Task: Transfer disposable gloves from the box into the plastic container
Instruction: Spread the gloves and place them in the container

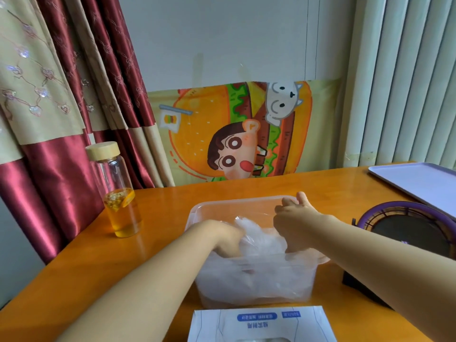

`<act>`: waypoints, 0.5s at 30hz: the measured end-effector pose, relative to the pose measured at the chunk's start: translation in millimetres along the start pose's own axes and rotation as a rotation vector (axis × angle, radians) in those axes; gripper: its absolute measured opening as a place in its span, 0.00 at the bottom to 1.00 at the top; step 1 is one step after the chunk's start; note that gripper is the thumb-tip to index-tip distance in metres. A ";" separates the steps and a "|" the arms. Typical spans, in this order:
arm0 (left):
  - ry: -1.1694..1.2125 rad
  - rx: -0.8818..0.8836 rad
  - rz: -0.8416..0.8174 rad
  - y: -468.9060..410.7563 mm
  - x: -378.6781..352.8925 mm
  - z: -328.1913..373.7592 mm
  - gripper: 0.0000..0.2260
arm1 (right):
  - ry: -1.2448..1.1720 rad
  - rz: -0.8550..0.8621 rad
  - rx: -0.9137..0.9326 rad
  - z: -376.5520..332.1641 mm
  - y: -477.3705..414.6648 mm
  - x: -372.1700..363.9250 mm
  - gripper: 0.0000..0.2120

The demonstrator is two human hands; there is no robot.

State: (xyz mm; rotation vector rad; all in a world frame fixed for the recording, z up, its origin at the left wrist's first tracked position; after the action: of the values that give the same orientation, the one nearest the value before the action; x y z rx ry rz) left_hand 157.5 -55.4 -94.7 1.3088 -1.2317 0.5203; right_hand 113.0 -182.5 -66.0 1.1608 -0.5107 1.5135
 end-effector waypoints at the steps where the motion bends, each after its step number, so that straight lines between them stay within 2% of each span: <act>1: 0.031 -0.011 0.013 7.5 5.5 -3.1 0.32 | -0.012 0.070 0.005 0.0 5.8 6.7 0.23; 3: 0.135 -0.027 0.045 22.8 17.1 -12.4 0.32 | -0.092 0.273 0.034 -0.7 18.9 23.8 0.21; 5: 0.289 -0.066 0.120 41.8 26.2 -21.6 0.28 | -0.310 0.516 0.104 -3.8 36.5 43.4 0.16; 7: 0.471 -0.125 0.249 66.0 29.9 -29.2 0.21 | -0.514 0.595 0.238 -17.1 59.2 57.5 0.11; 9: 0.681 -0.193 0.376 93.4 27.6 -34.2 0.15 | -0.604 0.483 0.401 -37.7 79.5 59.6 0.09; 11: 0.877 -0.258 0.421 120.9 12.9 -36.3 0.11 | -0.644 0.280 0.515 -62.2 88.3 45.5 0.10; 13: 0.997 -0.292 0.383 139.2 -14.2 -33.6 0.08 | -0.599 0.138 0.565 -84.6 86.4 21.9 0.13; 15: 1.020 -0.283 0.347 145.9 -45.0 -27.7 0.07 | -0.560 0.070 0.569 -100.6 80.1 1.0 0.17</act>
State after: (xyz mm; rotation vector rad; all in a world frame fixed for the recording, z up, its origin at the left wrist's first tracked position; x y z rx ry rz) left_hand 26.9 23.4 -66.0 0.4346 -0.6124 1.0499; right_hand 0.4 -123.9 -86.7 2.0570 -0.5021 1.4236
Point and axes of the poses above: each hand's wrist, its own y-axis away from the middle knuckle, its own x-axis out of the back of the hand, z = x × y, the point moved 4 cm from there along -y, towards the middle knuckle, and after that the axes turned 12 degrees about x, right-handed, at the moved point
